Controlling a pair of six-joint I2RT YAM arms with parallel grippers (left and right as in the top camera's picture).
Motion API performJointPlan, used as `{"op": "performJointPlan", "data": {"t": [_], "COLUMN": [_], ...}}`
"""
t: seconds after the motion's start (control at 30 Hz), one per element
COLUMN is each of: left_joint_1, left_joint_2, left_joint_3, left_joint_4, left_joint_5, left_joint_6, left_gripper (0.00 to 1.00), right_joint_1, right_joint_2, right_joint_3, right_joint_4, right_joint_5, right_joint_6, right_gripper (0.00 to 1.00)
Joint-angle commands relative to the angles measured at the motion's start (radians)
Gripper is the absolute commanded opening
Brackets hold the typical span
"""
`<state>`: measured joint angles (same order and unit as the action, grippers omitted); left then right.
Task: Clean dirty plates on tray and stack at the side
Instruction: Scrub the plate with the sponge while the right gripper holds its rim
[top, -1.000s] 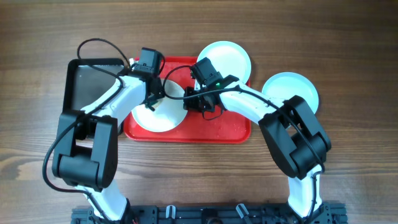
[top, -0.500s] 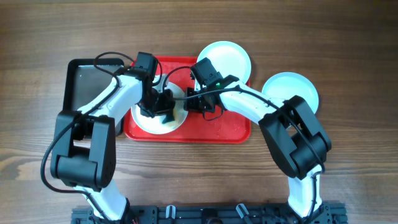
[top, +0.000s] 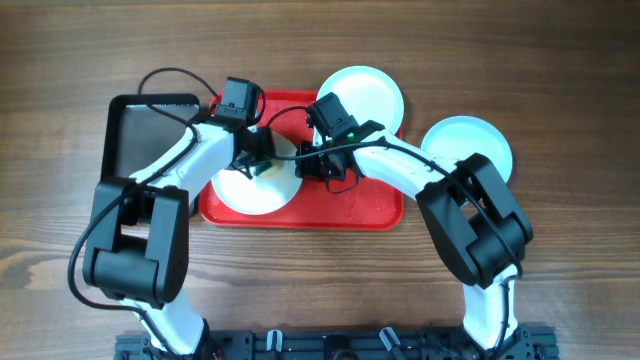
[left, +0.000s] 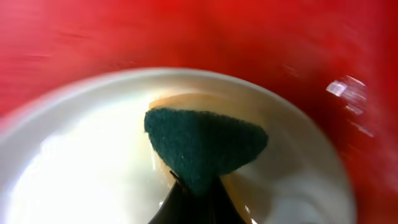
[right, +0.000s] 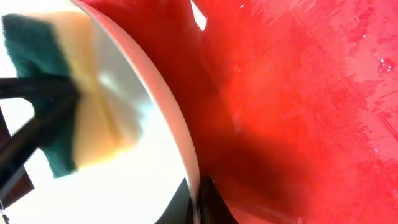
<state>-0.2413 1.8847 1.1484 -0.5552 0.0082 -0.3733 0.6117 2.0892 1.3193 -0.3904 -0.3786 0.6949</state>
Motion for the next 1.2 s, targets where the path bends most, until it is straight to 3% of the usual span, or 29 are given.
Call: {"op": "performJointPlan", "data": {"t": [0.0,0.1,0.2,0.4,0.47,0.67,0.8,0.93,1.17], "left_joint_1": [0.028,0.02,0.006,0.0,-0.009,-0.061,-0.069,-0.04,0.104], "left_joint_2": [0.025,0.025,0.025,0.025,0.027,0.056,0.115,0.121,0.119], "left_joint_3": [-0.023,-0.023,-0.023,-0.023,-0.023,-0.023,-0.023,-0.021,0.018], "left_joint_4": [-0.129,-0.248,-0.365,-0.316,-0.254,-0.059,0.006,0.059,-0.012], "left_joint_5": [-0.346,-0.327,-0.209,0.465,0.522,0.5,0.322,0.052,-0.276], "left_joint_6": [-0.111,-0.11,-0.074,0.342,0.393,0.391,0.313,0.158,-0.056], "left_gripper": [0.04,0.04,0.04,0.04,0.04,0.04,0.04,0.04,0.04], "right_joint_1": [-0.005,-0.005,-0.005,-0.005,-0.005,-0.005,-0.005,-0.005,-0.005], "right_joint_2": [0.035,0.035,0.035,0.035,0.035,0.035,0.035,0.035,0.035], "right_joint_3": [-0.002,-0.002,-0.002,-0.002,-0.002,-0.002,-0.002,-0.002,-0.002], "right_joint_4": [-0.013,-0.011,-0.013,-0.005,-0.008,-0.014,-0.014,-0.018,-0.018], "right_joint_5": [0.011,0.01,0.01,0.01,0.01,-0.005,-0.005,-0.013,-0.015], "right_joint_6": [-0.001,-0.004,-0.008,-0.006,-0.007,-0.011,-0.011,-0.014,-0.014], "right_gripper": [0.04,0.04,0.04,0.04,0.04,0.04,0.04,0.04,0.04]}}
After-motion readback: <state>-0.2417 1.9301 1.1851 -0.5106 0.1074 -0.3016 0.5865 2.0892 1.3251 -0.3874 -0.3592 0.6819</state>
